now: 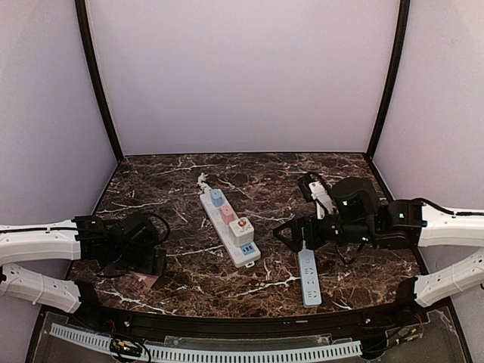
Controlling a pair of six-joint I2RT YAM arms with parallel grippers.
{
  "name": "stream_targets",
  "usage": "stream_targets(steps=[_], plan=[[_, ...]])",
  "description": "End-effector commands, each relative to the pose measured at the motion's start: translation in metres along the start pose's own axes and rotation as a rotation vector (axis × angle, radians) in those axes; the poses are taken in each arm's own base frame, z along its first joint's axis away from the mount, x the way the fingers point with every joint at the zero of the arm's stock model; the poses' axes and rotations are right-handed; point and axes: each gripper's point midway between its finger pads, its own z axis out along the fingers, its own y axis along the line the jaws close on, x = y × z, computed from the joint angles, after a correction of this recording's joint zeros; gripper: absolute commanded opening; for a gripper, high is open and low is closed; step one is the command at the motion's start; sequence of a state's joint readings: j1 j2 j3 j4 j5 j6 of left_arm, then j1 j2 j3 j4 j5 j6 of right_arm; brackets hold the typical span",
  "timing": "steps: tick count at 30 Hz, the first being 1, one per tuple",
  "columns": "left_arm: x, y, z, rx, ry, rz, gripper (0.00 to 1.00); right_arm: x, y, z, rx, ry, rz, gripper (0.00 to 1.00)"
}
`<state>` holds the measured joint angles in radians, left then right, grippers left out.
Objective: Insert the plug
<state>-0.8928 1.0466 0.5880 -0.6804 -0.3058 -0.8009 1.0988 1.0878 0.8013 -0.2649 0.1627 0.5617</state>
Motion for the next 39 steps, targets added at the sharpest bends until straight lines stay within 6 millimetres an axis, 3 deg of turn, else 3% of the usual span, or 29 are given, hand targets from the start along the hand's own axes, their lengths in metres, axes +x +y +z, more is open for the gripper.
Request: stream_targets(steps=[1,8,18,22,25,30,39], plan=[[0.015,-0.010,0.002,0.066,0.079,-0.023,0.99,-0.005,-0.001,-0.010,-0.008,-0.055,0.021,0.99],[0.034,-0.015,0.003,0.092,0.169,-0.028,0.82,0.000,0.004,-0.006,-0.023,-0.024,0.005,0.99],[0.043,-0.025,0.000,0.019,0.156,0.079,0.78,0.003,0.004,-0.006,-0.021,-0.008,0.002,0.99],[0.042,-0.030,-0.001,0.005,0.133,0.101,0.66,0.003,0.004,-0.008,-0.022,-0.014,0.007,0.99],[0.037,-0.038,-0.004,0.012,0.102,0.127,0.50,0.002,0.003,-0.010,-0.023,-0.022,0.014,0.99],[0.012,-0.082,-0.016,0.109,-0.032,0.178,0.41,0.000,0.002,-0.014,-0.035,-0.057,0.056,0.99],[-0.028,-0.188,-0.033,0.302,-0.299,0.400,0.41,-0.005,0.004,-0.033,-0.111,-0.146,0.091,0.98]])
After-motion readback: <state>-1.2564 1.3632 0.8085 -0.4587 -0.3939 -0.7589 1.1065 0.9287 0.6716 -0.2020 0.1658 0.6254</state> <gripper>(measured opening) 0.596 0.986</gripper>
